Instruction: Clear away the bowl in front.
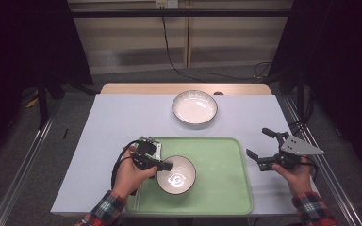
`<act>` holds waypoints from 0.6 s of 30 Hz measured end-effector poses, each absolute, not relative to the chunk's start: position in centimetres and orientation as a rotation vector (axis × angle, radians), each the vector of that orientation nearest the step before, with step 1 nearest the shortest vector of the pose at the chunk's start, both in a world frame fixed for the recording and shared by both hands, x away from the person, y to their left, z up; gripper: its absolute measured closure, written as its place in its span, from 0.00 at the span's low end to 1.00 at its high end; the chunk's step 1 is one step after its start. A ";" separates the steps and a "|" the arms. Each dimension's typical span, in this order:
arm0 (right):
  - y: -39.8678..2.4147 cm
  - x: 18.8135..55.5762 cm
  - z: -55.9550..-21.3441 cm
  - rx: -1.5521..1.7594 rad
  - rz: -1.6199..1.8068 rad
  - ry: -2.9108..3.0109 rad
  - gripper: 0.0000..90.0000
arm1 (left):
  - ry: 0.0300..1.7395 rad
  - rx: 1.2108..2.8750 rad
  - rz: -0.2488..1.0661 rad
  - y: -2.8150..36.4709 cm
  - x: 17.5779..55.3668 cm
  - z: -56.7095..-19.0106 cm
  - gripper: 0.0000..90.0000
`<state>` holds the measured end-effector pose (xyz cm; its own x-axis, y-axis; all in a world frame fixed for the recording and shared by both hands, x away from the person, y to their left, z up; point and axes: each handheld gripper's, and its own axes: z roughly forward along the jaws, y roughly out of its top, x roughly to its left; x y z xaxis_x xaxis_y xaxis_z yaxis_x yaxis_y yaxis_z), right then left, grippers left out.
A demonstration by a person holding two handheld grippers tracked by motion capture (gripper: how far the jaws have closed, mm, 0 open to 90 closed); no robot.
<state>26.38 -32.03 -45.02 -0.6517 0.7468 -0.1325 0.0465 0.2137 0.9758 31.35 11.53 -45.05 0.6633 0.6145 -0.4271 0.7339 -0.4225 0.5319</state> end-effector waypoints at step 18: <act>-31.9 26.5 -45.1 0.725 1.489 1.896 0.04 | 1.021 2.162 -0.218 11.4 30.8 -45.2 0.89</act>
<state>26.45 -31.89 -45.07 -0.6612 0.7386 -0.1315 0.0476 0.2162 0.9752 30.80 11.36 -45.22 0.6713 0.6045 -0.4290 0.7269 -0.4235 0.5406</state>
